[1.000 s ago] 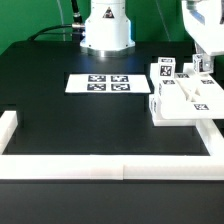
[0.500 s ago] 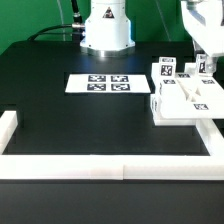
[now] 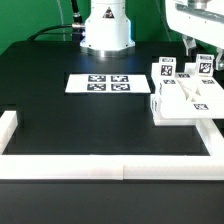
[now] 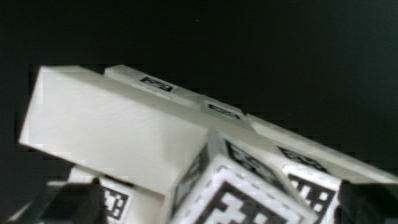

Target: Assemble chair

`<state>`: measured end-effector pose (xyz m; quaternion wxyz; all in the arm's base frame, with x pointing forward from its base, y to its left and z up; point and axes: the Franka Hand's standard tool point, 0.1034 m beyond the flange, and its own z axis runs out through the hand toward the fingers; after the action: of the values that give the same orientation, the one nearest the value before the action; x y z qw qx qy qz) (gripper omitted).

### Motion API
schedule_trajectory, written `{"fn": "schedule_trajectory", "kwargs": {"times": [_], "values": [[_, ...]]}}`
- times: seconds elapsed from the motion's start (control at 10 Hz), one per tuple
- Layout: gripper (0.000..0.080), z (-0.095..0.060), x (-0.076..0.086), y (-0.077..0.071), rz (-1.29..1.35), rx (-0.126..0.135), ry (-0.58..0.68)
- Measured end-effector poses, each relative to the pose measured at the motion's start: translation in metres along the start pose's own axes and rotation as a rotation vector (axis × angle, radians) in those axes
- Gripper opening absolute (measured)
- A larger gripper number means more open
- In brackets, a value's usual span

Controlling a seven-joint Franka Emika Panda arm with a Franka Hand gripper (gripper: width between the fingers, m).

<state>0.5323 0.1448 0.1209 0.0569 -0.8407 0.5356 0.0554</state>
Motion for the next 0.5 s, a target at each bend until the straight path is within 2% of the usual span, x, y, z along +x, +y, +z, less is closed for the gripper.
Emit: {"fn": "schedule_trajectory", "kwargs": {"times": [0.3,0.4,0.5], "values": [[0.0649,0.0001,0.0001,0.0001,-0.229,0.000,0.000],[0.0649,0.0001,0.0002,0.0015,-0.328,-0.016,0.005],[0.0649,-0.0005,0.0005,0.0030,-0.458,-0.053,0.017]]}}
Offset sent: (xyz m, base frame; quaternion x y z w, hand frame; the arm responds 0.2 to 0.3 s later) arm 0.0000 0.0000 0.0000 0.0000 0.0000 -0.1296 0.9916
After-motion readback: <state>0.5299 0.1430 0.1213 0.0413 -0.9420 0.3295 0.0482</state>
